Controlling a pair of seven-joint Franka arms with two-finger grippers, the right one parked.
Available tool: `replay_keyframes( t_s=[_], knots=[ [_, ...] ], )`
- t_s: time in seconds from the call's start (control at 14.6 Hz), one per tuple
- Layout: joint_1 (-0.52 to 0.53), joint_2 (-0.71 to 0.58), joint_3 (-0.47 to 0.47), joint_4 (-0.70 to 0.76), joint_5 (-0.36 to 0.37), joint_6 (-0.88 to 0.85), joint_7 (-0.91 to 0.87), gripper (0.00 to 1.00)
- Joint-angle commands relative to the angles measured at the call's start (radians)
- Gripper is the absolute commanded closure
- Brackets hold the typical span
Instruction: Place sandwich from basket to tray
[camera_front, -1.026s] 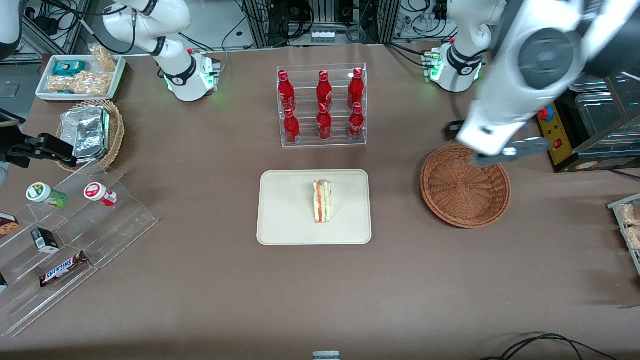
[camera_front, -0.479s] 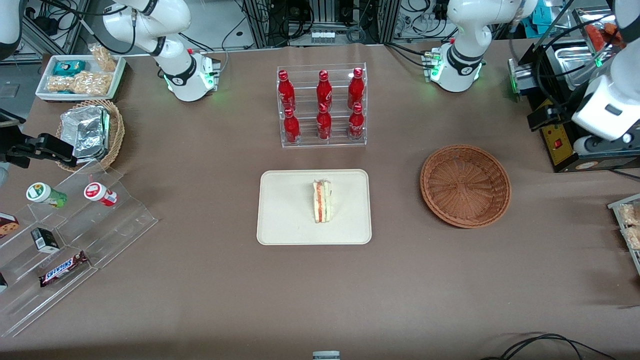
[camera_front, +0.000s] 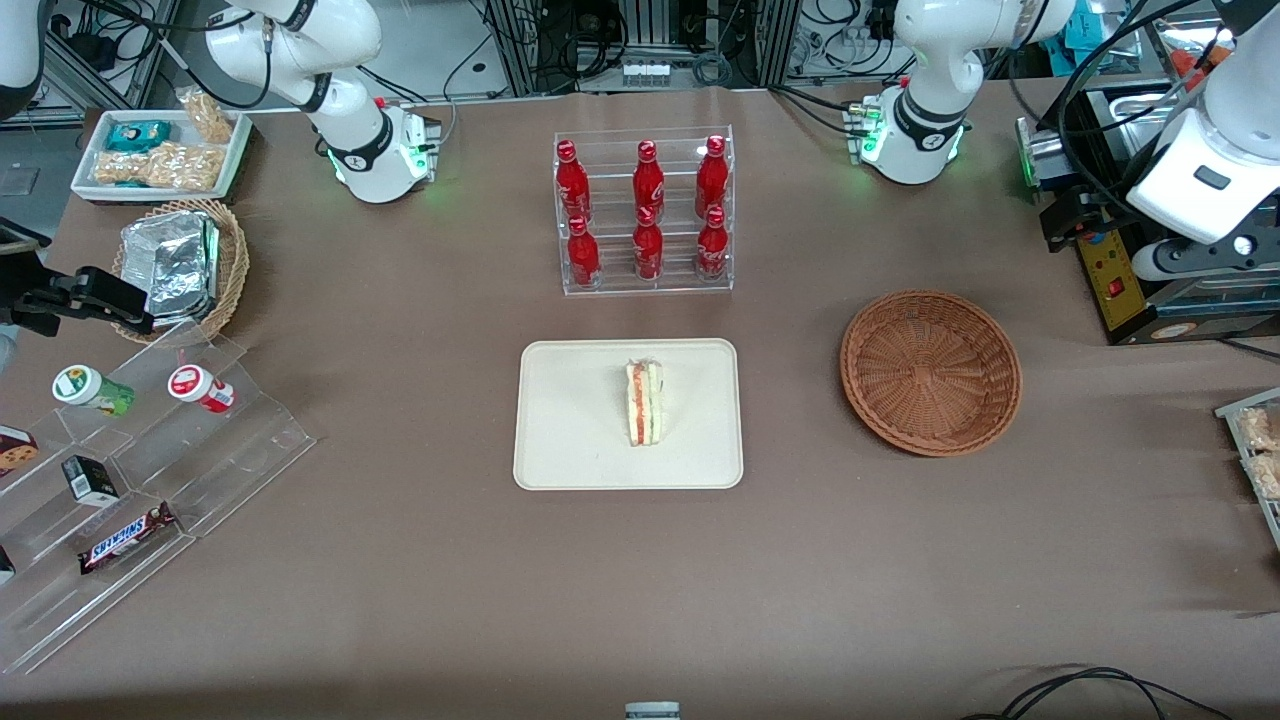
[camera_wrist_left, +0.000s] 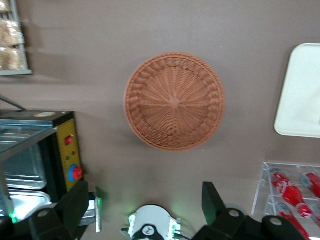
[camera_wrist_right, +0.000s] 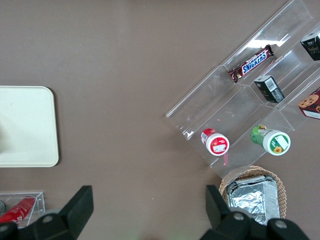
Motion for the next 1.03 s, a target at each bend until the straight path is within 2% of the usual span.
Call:
replay_keyframes(
  t_s=[0.0,0.34,0.55,0.82,0.96],
  knots=[
    [-0.010,-0.020,0.009,-0.038,-0.071,0.064,-0.095,0.00],
    [-0.016,-0.025,0.013,-0.070,-0.100,0.128,-0.132,0.00],
    [-0.092,-0.045,0.082,-0.073,-0.097,0.118,-0.132,0.00],
    [-0.137,-0.048,0.114,-0.073,-0.095,0.109,-0.137,0.00],
    [-0.127,-0.044,0.114,-0.070,-0.097,0.106,-0.134,0.00]
  ],
)
